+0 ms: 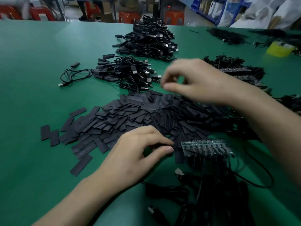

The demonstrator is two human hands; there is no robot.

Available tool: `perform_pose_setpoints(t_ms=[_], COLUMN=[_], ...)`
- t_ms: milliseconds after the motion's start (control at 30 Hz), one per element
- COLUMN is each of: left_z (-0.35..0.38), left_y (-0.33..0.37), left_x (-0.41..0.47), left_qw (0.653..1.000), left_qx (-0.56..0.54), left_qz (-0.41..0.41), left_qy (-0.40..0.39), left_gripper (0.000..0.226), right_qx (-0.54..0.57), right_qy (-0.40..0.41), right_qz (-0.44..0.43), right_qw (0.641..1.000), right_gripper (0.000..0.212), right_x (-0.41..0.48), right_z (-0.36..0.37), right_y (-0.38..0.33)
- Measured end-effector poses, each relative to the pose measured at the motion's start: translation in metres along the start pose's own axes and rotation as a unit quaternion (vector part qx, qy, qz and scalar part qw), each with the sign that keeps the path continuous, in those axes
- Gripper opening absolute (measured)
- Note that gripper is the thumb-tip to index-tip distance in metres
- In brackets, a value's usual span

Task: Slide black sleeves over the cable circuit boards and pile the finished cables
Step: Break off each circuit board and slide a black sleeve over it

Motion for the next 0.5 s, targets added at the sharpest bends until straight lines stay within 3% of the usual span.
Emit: perform_pose_setpoints(t_ms=[133,233,400,500], left_z=[0.001,0.006,0.018,0.027], left_y=[0.008,0.021,0.047,0.053], left_x=[0.006,0.017,0.042,0.048], left_qw=[0.999,0.997,0.976,0.976], left_qx=[0.029,0.049,0.111,0.094], left_qz=[-0.015,-0.005,0.084,0.102], left_qy=[-0.008,-0.067,-0.166,-0.166], left_gripper=[0.025,0.035,0.034,0.023], right_qx=[-0.016,-0.034,-0.029,-0.048], right_qy=[-0.118,-0.14,0.053,0.096], right_qz=[0.072,0.089,0.066,0.094], right_qw=[0.99,0.986,0.996,0.99], right_gripper=[0.025,0.037,0.022,0.026], right_x=[-0.079,-0.122,-0.153,-0.162], right_z=[-0.003,-0.01,-0.036,-0.042], right_y=[0.038,0.058,0.076,0.091])
Point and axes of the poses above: each hand's wrist, its own x-axis towards the middle knuckle, its own z-axis out of the palm, y = z × x, the point moved 2 cm from there along x, towards the middle knuckle, and after that the axes turned 13 degrees about z, right-handed, at the moved point
